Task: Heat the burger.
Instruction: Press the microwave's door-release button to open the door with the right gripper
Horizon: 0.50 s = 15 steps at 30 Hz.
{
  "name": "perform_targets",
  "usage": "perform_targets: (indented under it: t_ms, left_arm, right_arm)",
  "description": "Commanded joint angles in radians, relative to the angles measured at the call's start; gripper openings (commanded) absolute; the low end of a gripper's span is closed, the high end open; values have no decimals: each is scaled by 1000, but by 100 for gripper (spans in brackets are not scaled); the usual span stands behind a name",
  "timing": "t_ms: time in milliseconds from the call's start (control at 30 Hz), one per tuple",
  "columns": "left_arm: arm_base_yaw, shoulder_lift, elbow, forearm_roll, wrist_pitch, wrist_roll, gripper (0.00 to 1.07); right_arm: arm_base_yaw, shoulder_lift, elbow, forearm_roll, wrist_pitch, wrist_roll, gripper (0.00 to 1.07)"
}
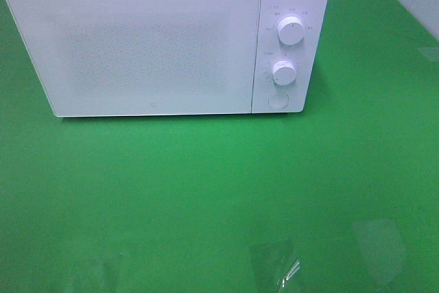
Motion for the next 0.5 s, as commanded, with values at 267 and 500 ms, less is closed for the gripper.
perform_targets:
  t_ms: [267, 500]
  left_arm:
    - [3, -16, 1, 1, -7, -5, 93]
    - [3, -16, 1, 1, -7, -5, 93]
  right_arm:
    - [-1, -28, 1, 6, -8, 1, 76]
    - [0, -27, -13, 5, -27, 1, 76]
